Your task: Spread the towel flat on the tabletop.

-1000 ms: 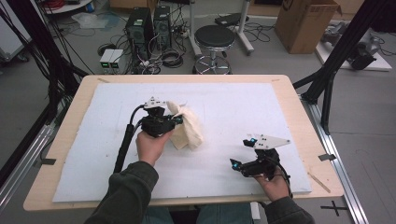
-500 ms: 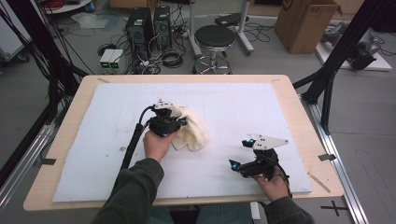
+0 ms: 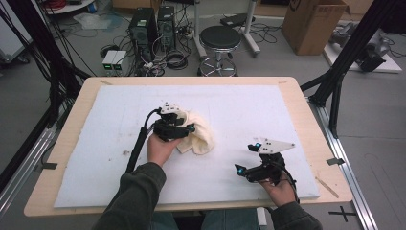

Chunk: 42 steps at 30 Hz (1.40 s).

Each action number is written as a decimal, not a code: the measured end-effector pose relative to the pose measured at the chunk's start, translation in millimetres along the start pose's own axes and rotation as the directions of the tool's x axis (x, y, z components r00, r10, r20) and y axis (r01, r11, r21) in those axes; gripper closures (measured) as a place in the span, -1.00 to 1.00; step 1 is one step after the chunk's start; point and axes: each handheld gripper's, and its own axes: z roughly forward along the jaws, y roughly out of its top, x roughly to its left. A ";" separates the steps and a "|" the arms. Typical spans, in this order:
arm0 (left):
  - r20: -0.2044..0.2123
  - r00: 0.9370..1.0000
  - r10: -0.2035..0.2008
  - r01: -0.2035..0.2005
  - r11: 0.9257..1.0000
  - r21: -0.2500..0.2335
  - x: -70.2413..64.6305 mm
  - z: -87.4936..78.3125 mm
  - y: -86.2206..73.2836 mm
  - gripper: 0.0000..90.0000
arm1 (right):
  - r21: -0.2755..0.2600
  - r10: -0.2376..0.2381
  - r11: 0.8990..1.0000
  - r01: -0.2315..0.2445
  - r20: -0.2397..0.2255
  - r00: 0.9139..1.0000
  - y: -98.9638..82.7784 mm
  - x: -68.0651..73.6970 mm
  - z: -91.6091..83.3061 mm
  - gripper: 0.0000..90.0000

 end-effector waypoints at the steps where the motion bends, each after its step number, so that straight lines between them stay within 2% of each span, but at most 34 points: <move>1: -0.006 1.000 0.012 -0.012 1.000 -0.002 0.5 -2.4 0.6 -0.08 | -0.002 -0.002 1.000 0.002 -0.001 1.000 0.1 -0.2 0.1 -0.81; 5: -0.007 0.999 0.039 -0.040 0.999 -0.020 1.4 -12.2 2.5 -0.20 | -0.003 0.001 1.000 -0.001 0.004 1.000 -0.2 0.3 -0.1 -0.81; 16: 0.001 0.998 0.061 -0.060 0.995 -0.078 9.5 -42.1 -1.3 -0.26 | -0.002 0.002 1.000 -0.002 0.009 1.000 -1.1 0.1 -0.6 -0.81; 22: 0.006 0.998 0.068 -0.067 0.994 -0.084 15.6 -49.7 -12.8 -0.26 | 0.008 0.003 1.000 -0.003 0.015 1.000 -1.8 -1.0 2.1 -0.81; 25: 0.008 0.996 0.091 -0.090 0.994 -0.066 16.5 -52.6 -17.0 -0.29 | 0.009 0.002 1.000 -0.002 0.019 1.000 -1.9 -1.2 2.4 -0.81; 28: 0.017 0.995 0.096 -0.094 0.992 -0.085 17.2 -56.9 -21.2 -0.28 | 0.015 0.009 1.000 -0.010 0.024 1.000 -2.2 -1.4 2.3 -0.81; 32: 0.027 0.994 0.107 -0.105 0.991 -0.084 17.9 -59.4 -27.5 -0.28 | 0.012 0.008 1.000 -0.008 0.029 1.000 -2.3 -1.2 2.1 -0.81; 37: 0.034 0.989 0.141 -0.139 0.989 -0.053 17.5 -60.4 -32.4 -0.29 | 0.018 0.014 1.000 -0.014 0.026 1.000 -2.5 -0.9 2.7 -0.81; 40: 0.039 0.989 0.141 -0.138 0.989 -0.061 17.5 -60.4 -37.0 -0.25 | 0.013 0.010 1.000 -0.010 0.031 0.999 -2.5 -1.5 2.3 -0.81; 42: 0.035 0.990 0.135 -0.133 0.990 -0.049 19.4 -59.6 -41.3 -0.24 | 0.011 0.013 1.000 -0.013 0.032 0.999 -2.5 -1.6 1.5 -0.81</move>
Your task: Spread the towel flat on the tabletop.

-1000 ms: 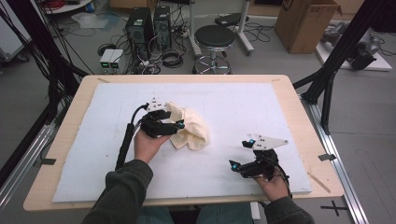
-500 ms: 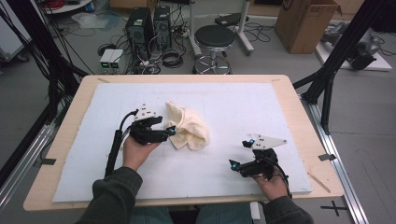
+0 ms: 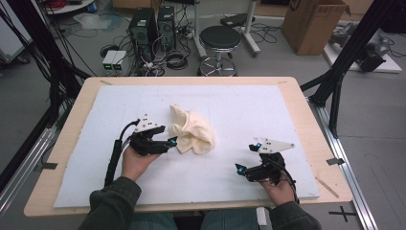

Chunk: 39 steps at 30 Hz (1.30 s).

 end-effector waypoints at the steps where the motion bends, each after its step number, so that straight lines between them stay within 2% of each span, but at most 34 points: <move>1: -0.003 1.000 -0.002 0.002 1.000 0.007 0.2 0.7 -2.3 -0.23 | -0.002 0.002 1.000 -0.002 0.000 1.000 0.1 0.2 -0.3 -0.81; 5: 0.010 1.000 0.011 -0.011 0.999 0.038 -2.2 5.9 -8.6 -0.08 | -0.006 0.002 1.000 -0.002 -0.004 1.000 0.3 0.4 -1.0 -0.81; 8: 0.045 0.998 0.036 -0.039 0.997 0.066 -7.4 12.8 -10.5 0.06 | -0.009 0.001 1.000 -0.001 -0.005 1.000 1.1 0.7 -0.5 -0.81; 12: 0.099 0.993 0.066 -0.076 0.991 0.107 -13.4 26.0 -13.7 0.30 | -0.013 -0.004 1.000 0.003 -0.008 1.000 1.7 0.5 -0.4 -0.81; 14: 0.117 0.992 0.055 -0.070 0.989 0.127 -13.4 31.7 -14.9 0.40 | -0.015 -0.005 1.000 0.005 -0.009 1.000 1.8 0.4 0.1 -0.81; 16: 0.137 0.990 0.038 -0.058 0.988 0.144 -13.8 39.3 -16.3 0.40 | -0.015 -0.007 1.000 0.007 -0.010 1.000 2.1 0.9 0.4 -0.81; 21: 0.152 0.988 0.035 -0.061 0.984 0.169 -13.5 48.3 -18.3 0.41 | -0.010 -0.007 1.000 0.007 -0.016 1.000 2.2 1.7 0.8 -0.81; 29: 0.128 0.990 0.063 -0.085 0.981 0.174 -15.6 51.3 -19.4 0.60 | -0.005 -0.024 1.000 0.024 -0.028 0.999 3.5 3.1 4.2 -0.81; 34: 0.114 0.990 0.077 -0.097 0.979 0.180 -18.6 53.6 -17.3 0.88 | -0.008 -0.029 1.000 0.029 -0.032 0.999 5.1 3.9 5.7 -0.81; 39: 0.088 0.993 0.083 -0.098 0.978 0.182 -16.2 44.0 -13.1 0.92 | -0.007 -0.031 0.999 0.031 -0.035 0.999 5.3 4.8 4.8 -0.81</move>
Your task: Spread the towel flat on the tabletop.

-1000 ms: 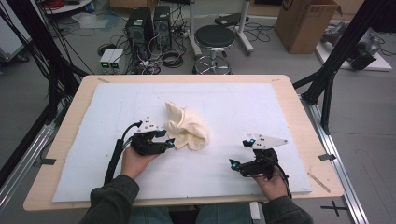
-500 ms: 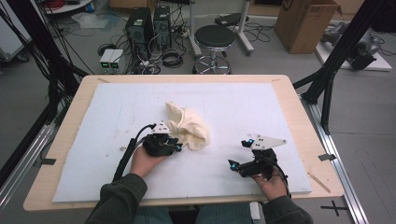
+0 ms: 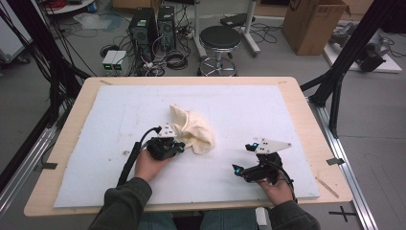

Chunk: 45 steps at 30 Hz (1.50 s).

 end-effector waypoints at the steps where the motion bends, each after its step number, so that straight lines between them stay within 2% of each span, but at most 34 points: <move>1: -0.006 1.000 0.001 -0.001 1.000 -0.007 1.1 -4.0 0.2 0.92 | 0.000 -0.001 1.000 0.001 -0.001 1.000 0.0 0.1 0.3 -0.81; 3: -0.016 1.000 -0.004 0.004 1.000 -0.026 3.3 -12.1 0.2 0.93 | 0.004 -0.001 1.000 0.001 -0.003 1.000 0.1 0.4 1.2 -0.81; 7: -0.035 0.999 -0.006 0.005 0.999 -0.034 8.9 -27.0 -2.2 0.93 | 0.008 -0.001 1.000 0.002 -0.020 1.000 2.0 3.1 3.3 -0.81; 12: -0.054 0.999 -0.005 0.002 0.999 -0.052 13.6 -42.9 -3.9 0.93 | -0.011 -0.011 1.000 0.011 -0.051 0.999 11.6 9.7 5.9 -0.79; 14: -0.057 0.998 0.003 -0.006 0.998 -0.061 13.5 -50.2 -4.6 0.93 | -0.009 -0.026 1.000 0.025 -0.077 0.997 15.4 12.5 9.0 -0.64; 16: -0.063 0.998 0.013 -0.017 0.998 -0.062 13.4 -55.8 -4.9 0.93 | 0.000 -0.038 0.999 0.038 -0.091 0.995 18.9 16.5 12.9 -0.62; 19: -0.069 0.998 0.013 -0.018 0.997 -0.078 13.6 -64.5 -5.8 0.93 | 0.015 -0.063 0.998 0.065 -0.110 0.992 25.0 21.4 21.0 -0.45; 21: -0.073 0.997 0.019 -0.025 0.997 -0.077 14.4 -68.3 -6.1 0.93 | 0.020 -0.067 0.997 0.070 -0.137 0.988 30.4 25.4 28.1 -0.26; 23: -0.075 0.997 0.017 -0.023 0.996 -0.088 15.2 -71.8 -7.1 0.93 | 0.027 -0.087 0.995 0.091 -0.144 0.986 35.1 29.4 34.4 -0.15; 28: -0.078 0.997 0.011 -0.018 0.995 -0.094 18.0 -74.3 -8.2 0.93 | 0.043 -0.109 0.992 0.120 -0.199 0.974 47.5 39.1 56.8 0.17; 30: -0.079 0.997 0.013 -0.020 0.996 -0.090 19.3 -73.4 -8.6 0.93 | 0.050 -0.119 0.990 0.132 -0.204 0.972 51.6 42.2 66.8 0.28; 33: -0.079 0.997 0.013 -0.020 0.996 -0.090 20.0 -72.4 -8.7 0.93 | 0.066 -0.108 0.990 0.125 -0.216 0.970 57.1 44.7 84.0 0.38; 37: -0.077 0.997 0.014 -0.021 0.996 -0.090 21.3 -72.6 -8.8 0.92 | 0.107 -0.107 0.986 0.130 -0.195 0.975 63.1 43.4 107.1 0.41; 40: -0.079 0.997 0.009 -0.016 0.996 -0.091 22.7 -71.8 -9.1 0.92 | 0.145 -0.111 0.981 0.131 -0.137 0.984 64.8 39.0 120.0 0.42; 42: -0.079 0.997 0.008 -0.015 0.996 -0.092 23.3 -71.0 -9.4 0.93 | 0.166 -0.104 0.979 0.120 -0.102 0.989 64.6 34.8 125.8 0.44; 45: -0.075 0.997 0.011 -0.017 0.996 -0.086 24.3 -69.8 -9.5 0.92 | 0.183 -0.078 0.979 0.091 -0.081 0.994 64.2 28.6 130.0 0.49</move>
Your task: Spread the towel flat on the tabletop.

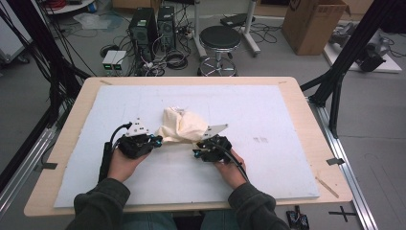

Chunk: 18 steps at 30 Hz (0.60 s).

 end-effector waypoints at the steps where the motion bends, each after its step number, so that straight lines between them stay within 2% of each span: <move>1: 0.002 1.000 -0.007 0.007 1.000 0.000 0.0 0.8 -0.1 0.92 | 0.007 0.001 1.000 -0.001 0.008 1.000 -0.4 -2.0 1.6 0.52; 2: 0.001 1.000 -0.005 0.005 1.000 0.002 0.4 1.0 -0.2 0.92 | 0.025 0.006 1.000 -0.007 0.017 1.000 -0.8 -4.2 3.9 0.56; 7: -0.006 1.000 -0.013 0.013 1.000 0.003 3.2 0.6 -0.9 0.92 | 0.020 0.014 1.000 -0.015 0.020 1.000 -2.1 -10.7 4.1 0.90; 8: -0.007 1.000 -0.013 0.013 1.000 0.001 3.9 -0.2 -1.0 0.92 | 0.019 0.024 1.000 -0.025 0.017 1.000 -2.5 -11.8 3.3 0.91; 13: -0.014 1.000 -0.020 0.020 1.000 -0.007 8.2 -6.0 -2.7 0.93 | 0.002 -0.006 1.000 0.006 -0.010 1.000 -1.2 -16.5 -12.6 0.92; 14: -0.013 1.000 -0.023 0.023 1.000 -0.009 8.9 -7.2 -3.0 0.92 | -0.019 -0.009 1.000 0.008 -0.029 1.000 -0.8 -18.6 -19.5 0.92; 18: -0.019 0.999 -0.029 0.028 0.999 -0.021 11.7 -14.4 -4.8 0.93 | -0.033 -0.024 0.999 0.021 -0.090 0.996 -2.1 -25.6 -42.6 0.92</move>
